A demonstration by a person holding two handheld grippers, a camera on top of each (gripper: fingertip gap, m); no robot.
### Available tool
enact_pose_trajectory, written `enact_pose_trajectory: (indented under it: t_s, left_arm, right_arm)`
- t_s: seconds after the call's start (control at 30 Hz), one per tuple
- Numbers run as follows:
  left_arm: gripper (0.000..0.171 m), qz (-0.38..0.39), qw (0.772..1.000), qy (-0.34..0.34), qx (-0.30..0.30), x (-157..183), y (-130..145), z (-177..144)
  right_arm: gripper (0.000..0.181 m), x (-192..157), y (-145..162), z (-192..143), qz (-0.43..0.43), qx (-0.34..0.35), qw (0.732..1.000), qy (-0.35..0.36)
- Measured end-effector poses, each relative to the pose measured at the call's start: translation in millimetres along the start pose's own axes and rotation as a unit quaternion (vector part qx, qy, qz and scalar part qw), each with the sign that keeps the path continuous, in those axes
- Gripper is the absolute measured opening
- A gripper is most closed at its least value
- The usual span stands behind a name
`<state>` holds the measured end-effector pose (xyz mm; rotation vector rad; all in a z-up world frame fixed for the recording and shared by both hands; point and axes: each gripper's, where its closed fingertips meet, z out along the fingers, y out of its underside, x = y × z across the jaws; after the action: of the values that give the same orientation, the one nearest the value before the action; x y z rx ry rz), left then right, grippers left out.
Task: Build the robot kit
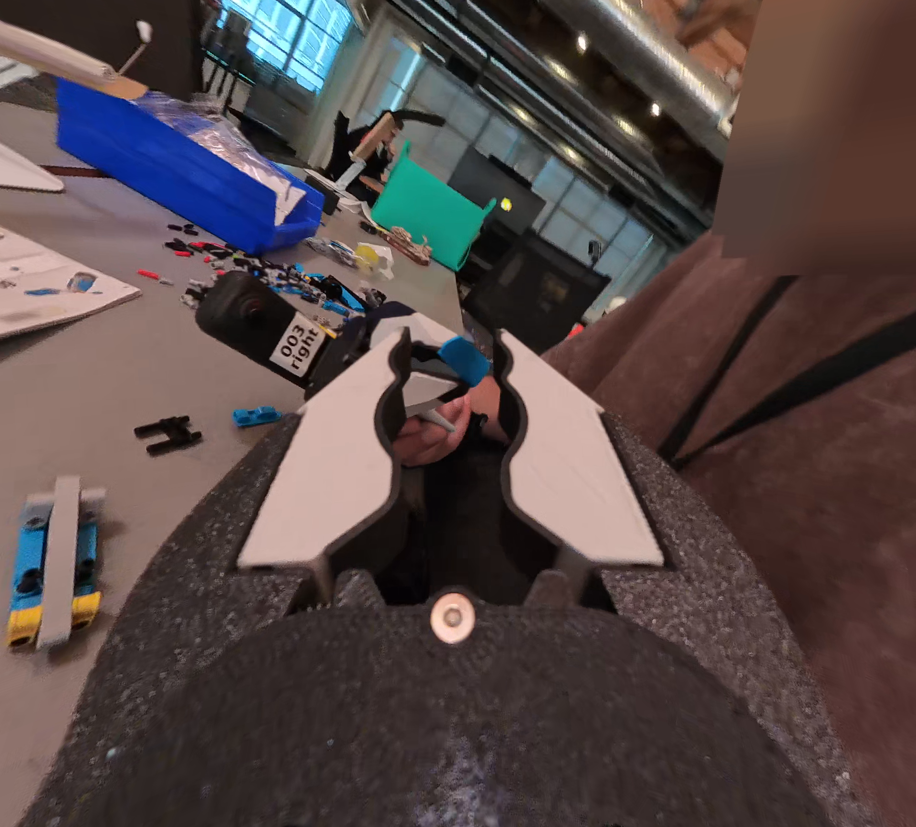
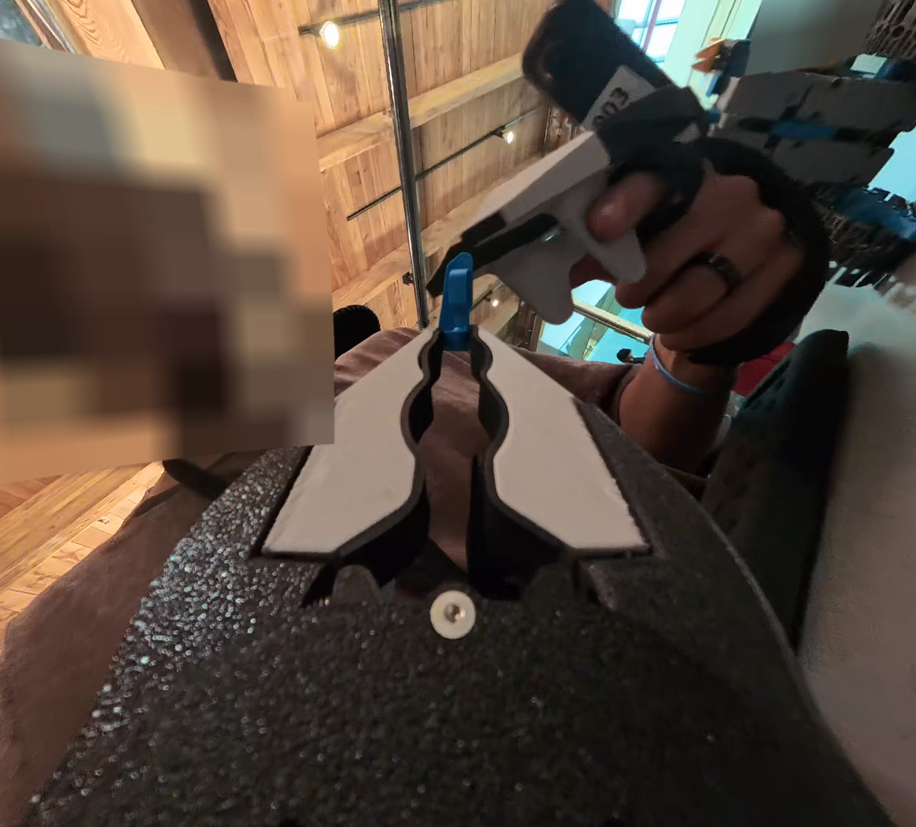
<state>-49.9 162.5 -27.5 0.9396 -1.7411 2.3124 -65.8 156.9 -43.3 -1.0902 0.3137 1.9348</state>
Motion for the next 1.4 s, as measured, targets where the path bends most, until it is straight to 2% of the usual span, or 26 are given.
enact_pose_trajectory:
  t_s: [0.03,0.13,0.2,0.33,0.53,0.73,0.83,0.9,0.97,1.07,1.13,1.17,1.3,1.33,1.4]
  left_arm:
    - [0.032,0.013,1.000,0.003,-0.012,4.6,1.8,1.6]
    - [0.022,0.030,0.999,-0.012,-0.039,6.7,6.3,3.3]
    - [0.008,0.039,0.998,-0.026,-0.039,5.7,6.7,0.6]
    - [0.009,0.062,0.995,-0.066,-0.050,3.1,13.3,-3.0]
    - [0.019,0.120,0.980,-0.151,-0.052,-8.6,22.4,-8.6]
    - [0.008,0.166,0.958,-0.221,-0.069,-24.6,34.6,-12.8]
    - [0.004,0.196,0.940,-0.262,-0.093,-35.8,41.1,-16.5]
    - [0.002,0.220,0.924,-0.291,-0.118,-43.4,47.2,-18.8]
    - [0.001,0.255,0.894,-0.338,-0.147,-54.7,51.9,-24.5]
    - [0.014,0.305,0.846,-0.394,-0.191,-65.8,57.2,-33.3]
    - [0.025,0.317,0.836,-0.394,-0.214,-63.5,62.4,-31.2]
    - [0.025,0.330,0.829,-0.392,-0.223,-61.2,63.2,-29.5]
    - [0.025,0.448,0.747,-0.413,-0.267,-58.1,58.8,-29.8]
    - [0.025,0.467,0.733,-0.412,-0.275,-57.0,59.0,-28.1]
    - [0.025,0.482,0.723,-0.403,-0.289,-56.3,62.5,-24.4]
  right_arm:
    - [0.010,2.0,1.5,-0.2,-0.002,-0.005,1.000,0.006]
    - [0.010,2.1,1.1,-2.1,0.000,-0.005,1.000,0.009]
    - [0.010,3.3,0.7,-3.0,-0.005,-0.005,1.000,0.016]
    - [0.010,7.2,-5.2,-8.6,-0.009,0.009,0.999,0.033]
    - [0.009,7.7,-9.8,-16.9,-0.022,0.014,0.998,0.057]
    - [0.009,20.7,-12.5,-26.7,-0.039,0.011,0.992,0.117]
    - [0.009,28.7,-13.1,-32.3,-0.058,0.003,0.986,0.159]
    - [0.009,33.0,-14.8,-37.3,-0.064,0.002,0.981,0.182]
    - [0.009,41.1,-15.0,-43.5,-0.069,-0.004,0.974,0.214]
    - [0.009,48.8,-12.4,-48.5,-0.075,-0.018,0.967,0.244]
    - [0.009,52.2,-11.4,-50.3,-0.080,-0.025,0.963,0.257]
    - [0.010,53.5,-12.1,-51.5,-0.082,-0.025,0.961,0.263]
    - [0.009,54.8,-13.9,-55.0,-0.079,-0.022,0.959,0.270]
    - [0.009,54.6,-13.5,-55.1,-0.079,-0.023,0.960,0.269]
    - [0.009,52.6,-11.9,-52.9,-0.072,-0.026,0.963,0.258]
